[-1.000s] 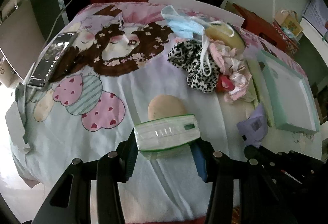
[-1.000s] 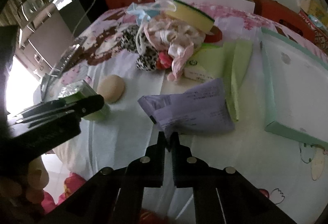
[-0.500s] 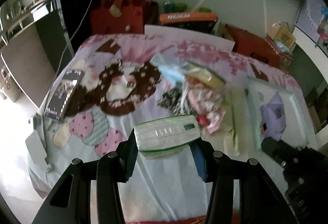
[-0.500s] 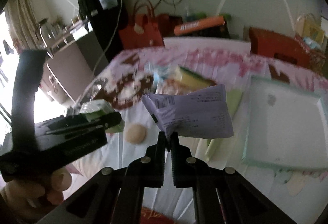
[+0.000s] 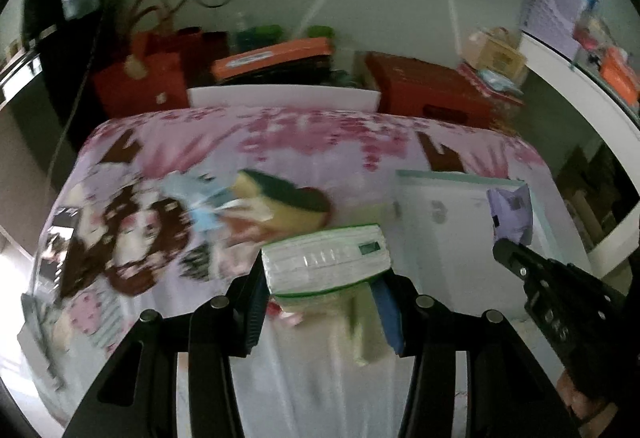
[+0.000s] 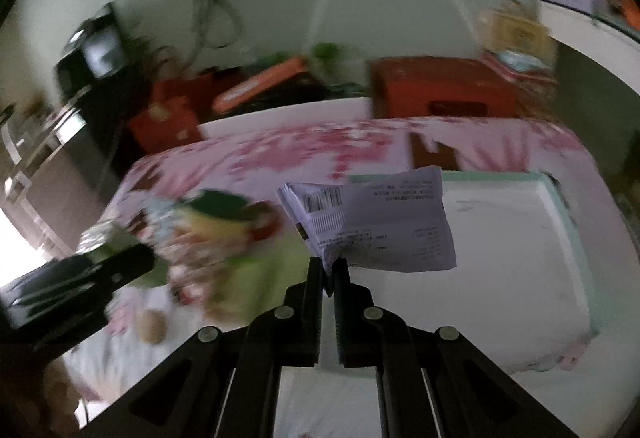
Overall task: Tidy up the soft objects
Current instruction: 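Carry both items over the teal tray and open the left gripper to drop the tissue pack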
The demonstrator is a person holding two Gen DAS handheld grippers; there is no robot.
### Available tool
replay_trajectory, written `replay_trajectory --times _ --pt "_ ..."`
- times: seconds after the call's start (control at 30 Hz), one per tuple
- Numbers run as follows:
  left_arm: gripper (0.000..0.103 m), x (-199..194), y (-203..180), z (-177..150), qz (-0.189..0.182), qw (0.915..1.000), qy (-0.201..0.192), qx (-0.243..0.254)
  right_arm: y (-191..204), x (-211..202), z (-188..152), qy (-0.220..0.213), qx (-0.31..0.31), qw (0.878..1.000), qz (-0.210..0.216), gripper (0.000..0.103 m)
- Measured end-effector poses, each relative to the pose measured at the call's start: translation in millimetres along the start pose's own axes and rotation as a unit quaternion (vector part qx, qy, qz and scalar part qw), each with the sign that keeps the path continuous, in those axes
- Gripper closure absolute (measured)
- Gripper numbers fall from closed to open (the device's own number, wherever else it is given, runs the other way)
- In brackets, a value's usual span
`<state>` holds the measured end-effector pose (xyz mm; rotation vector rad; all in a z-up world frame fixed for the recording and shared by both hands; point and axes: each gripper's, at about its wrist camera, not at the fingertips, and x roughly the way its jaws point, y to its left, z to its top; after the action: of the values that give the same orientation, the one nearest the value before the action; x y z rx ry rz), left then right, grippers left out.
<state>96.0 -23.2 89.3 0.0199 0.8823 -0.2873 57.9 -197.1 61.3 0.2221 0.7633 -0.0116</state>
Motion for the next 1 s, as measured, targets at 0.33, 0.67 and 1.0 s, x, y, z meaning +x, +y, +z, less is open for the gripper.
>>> replay_trajectory --times 0.33,0.67,1.0 --pt "0.053 52 -80 20 -0.057 0.9966 0.009 0.059 -101 19 17 0.002 0.099 0.991 -0.091 0.097" --pt "0.053 103 -124 21 -0.085 0.9922 0.030 0.086 -141 45 19 0.011 0.150 0.979 -0.139 0.097" --pt "0.052 126 -137 13 -0.094 0.9904 0.042 0.092 -152 58 13 0.033 0.143 0.977 -0.153 0.097"
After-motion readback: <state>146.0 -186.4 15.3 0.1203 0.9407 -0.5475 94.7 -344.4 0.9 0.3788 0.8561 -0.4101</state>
